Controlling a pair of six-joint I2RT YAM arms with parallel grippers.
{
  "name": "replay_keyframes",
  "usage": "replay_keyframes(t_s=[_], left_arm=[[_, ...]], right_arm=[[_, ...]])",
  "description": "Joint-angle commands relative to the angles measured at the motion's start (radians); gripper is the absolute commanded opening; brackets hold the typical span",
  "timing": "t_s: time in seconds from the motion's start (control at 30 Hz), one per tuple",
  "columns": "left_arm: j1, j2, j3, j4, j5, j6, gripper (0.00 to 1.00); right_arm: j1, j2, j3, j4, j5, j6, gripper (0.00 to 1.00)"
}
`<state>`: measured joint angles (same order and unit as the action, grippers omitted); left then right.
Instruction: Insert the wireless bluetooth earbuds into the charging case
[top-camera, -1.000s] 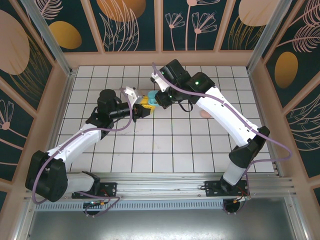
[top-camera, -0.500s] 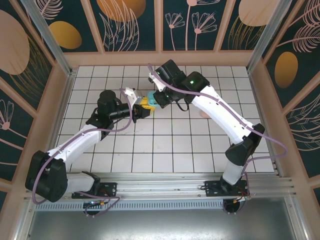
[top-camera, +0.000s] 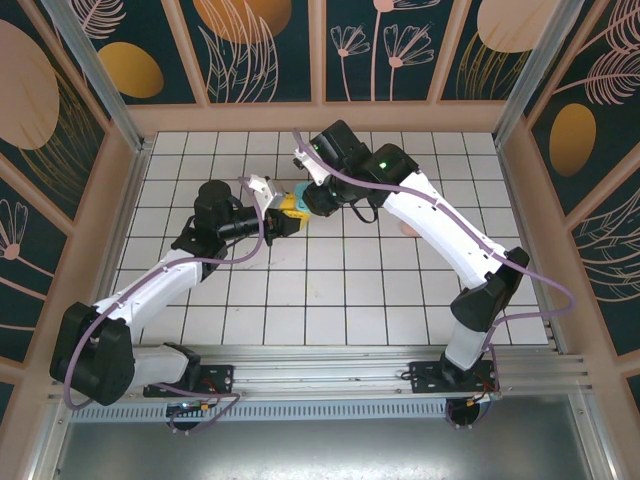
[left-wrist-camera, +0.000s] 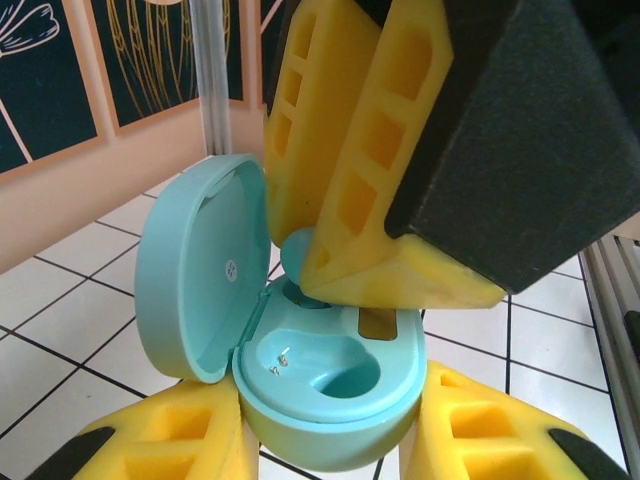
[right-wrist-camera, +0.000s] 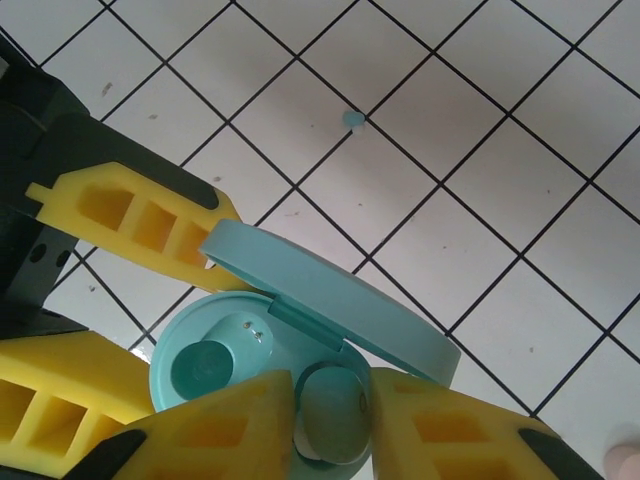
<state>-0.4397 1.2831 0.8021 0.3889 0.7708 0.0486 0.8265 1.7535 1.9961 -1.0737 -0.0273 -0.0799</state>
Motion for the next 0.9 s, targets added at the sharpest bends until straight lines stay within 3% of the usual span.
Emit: replay_keyframes(t_s=[0.0, 0.17, 0.57, 0.87], left_arm=[[-0.003, -0.021, 0.013, 0.064, 0.001, -0.008, 0.20], [-0.003, -0.023, 0.015, 0.059, -0.001, -0.007, 0.20], [-0.004, -0.031, 0.022, 0.045, 0.002, -0.003, 0.20], [-0.003, -0.038, 0.022, 0.040, -0.002, -0.001, 0.20]], right_arm=[[0.014, -0.001, -0.003, -0.046, -0.069, 0.009, 0.28], [-0.007, -0.006, 0.028, -0.049, -0.075, 0.042, 0.30], [-0.066, -0.031, 0.024, -0.022, -0.243, 0.099, 0.31], [-0.092, -0.045, 0.012, -0.001, -0.299, 0.122, 0.32]])
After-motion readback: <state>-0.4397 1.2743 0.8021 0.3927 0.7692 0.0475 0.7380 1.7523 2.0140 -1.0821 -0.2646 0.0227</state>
